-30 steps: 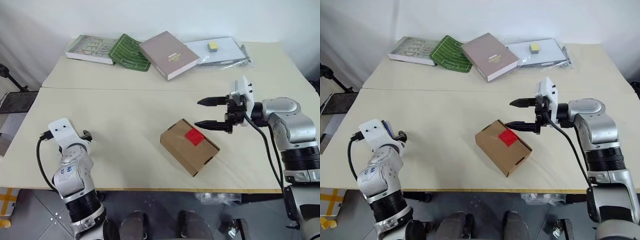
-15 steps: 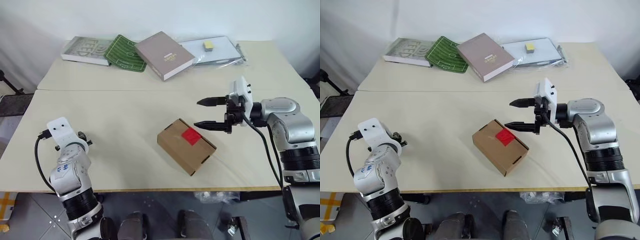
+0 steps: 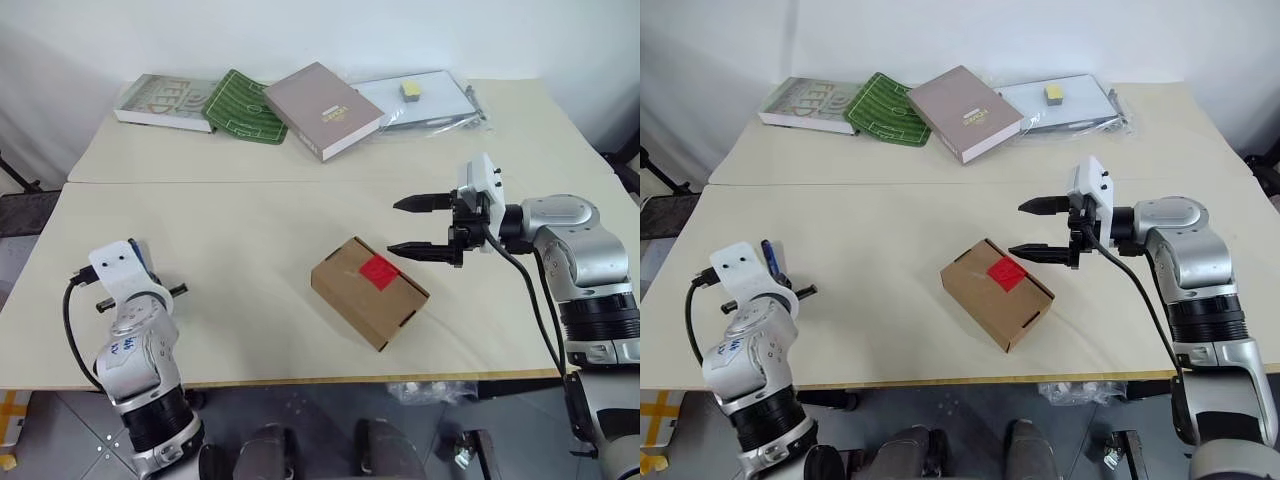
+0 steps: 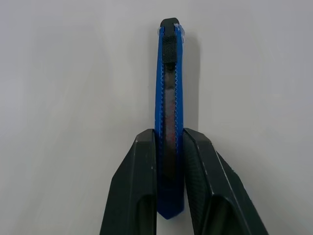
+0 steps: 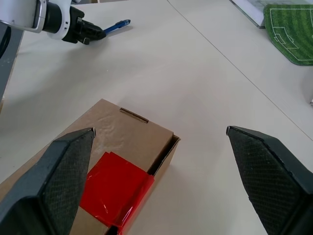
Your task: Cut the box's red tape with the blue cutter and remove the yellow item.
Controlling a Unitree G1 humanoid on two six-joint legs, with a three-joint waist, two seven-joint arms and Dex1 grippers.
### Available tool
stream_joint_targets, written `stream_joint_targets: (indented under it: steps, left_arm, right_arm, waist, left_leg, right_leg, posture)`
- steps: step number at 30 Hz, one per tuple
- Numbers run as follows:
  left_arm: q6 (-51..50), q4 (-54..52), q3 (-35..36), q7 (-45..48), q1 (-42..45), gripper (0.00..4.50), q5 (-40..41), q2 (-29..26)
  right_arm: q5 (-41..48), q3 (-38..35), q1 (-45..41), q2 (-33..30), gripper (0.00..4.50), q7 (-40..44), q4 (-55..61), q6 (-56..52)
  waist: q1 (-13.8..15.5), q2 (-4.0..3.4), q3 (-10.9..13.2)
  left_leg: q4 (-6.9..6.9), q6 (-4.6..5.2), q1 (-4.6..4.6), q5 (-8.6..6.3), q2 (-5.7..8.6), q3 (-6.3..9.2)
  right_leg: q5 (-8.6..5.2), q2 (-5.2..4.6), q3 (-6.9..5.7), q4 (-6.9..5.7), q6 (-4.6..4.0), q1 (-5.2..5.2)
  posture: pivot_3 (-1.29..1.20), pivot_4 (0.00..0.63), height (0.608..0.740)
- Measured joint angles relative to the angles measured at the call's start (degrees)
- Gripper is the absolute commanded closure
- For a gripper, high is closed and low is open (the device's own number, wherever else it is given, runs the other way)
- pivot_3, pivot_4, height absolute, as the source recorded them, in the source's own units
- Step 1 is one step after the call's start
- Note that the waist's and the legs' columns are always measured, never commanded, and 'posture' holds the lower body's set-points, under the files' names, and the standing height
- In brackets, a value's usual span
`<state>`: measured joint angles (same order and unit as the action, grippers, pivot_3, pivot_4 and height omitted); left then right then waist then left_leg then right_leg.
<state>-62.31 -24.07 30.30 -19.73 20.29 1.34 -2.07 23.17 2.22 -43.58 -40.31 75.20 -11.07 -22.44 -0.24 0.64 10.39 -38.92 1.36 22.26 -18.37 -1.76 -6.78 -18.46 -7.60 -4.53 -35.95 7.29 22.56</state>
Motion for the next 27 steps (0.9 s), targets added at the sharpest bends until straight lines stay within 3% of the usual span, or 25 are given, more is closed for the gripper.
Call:
stream_joint_targets:
  steps: [6,11,18,27]
  left_arm:
    - [-3.3,-2.5,-1.5,3.9,-2.5,3.97,0.6,-3.4]
    - [-7.3,-7.3,-4.9,16.9,-8.9,3.97,6.1,-12.9]
    - [-8.7,-12.6,-6.7,28.5,-14.6,3.97,12.3,-21.1]
    - [15.0,-19.9,-9.4,52.2,-30.7,3.97,20.0,-29.7]
  right_arm:
    - [0.0,0.0,0.0,0.0,0.0,-0.1,0.0,0.0]
    - [0.3,-0.3,-0.5,0.5,0.0,-1.0,0.7,-0.1]
    - [0.9,-0.3,-0.8,1.4,0.0,-1.8,2.3,-0.3]
    - [1.0,2.0,-1.1,2.1,0.0,-1.6,7.9,-2.6]
  waist:
    - [0.0,0.0,0.0]
    - [0.0,0.0,0.0]
    - [0.0,0.01,0.0]
    - [-0.9,0.0,0.0]
  left_leg:
    - [0.01,-0.02,0.01,-0.01,0.0,0.0]
    - [0.02,-0.06,0.07,-0.03,-0.01,0.01]
    - [0.03,-0.17,0.09,-0.12,-0.01,0.05]
    - [0.26,-0.23,0.1,-0.17,-0.08,0.01]
  right_leg:
    - [0.0,-0.01,0.01,0.01,0.0,0.01]
    - [0.0,-0.05,0.0,0.03,-0.01,0.07]
    - [-0.01,-0.15,0.01,0.1,-0.03,0.07]
    - [-0.07,-0.36,-0.03,0.3,-0.14,0.11]
  posture:
    - [0.0,0.15,0.74]
    - [0.0,0.15,0.74]
    - [0.0,0.15,0.74]
    - [0.0,0.15,0.74]
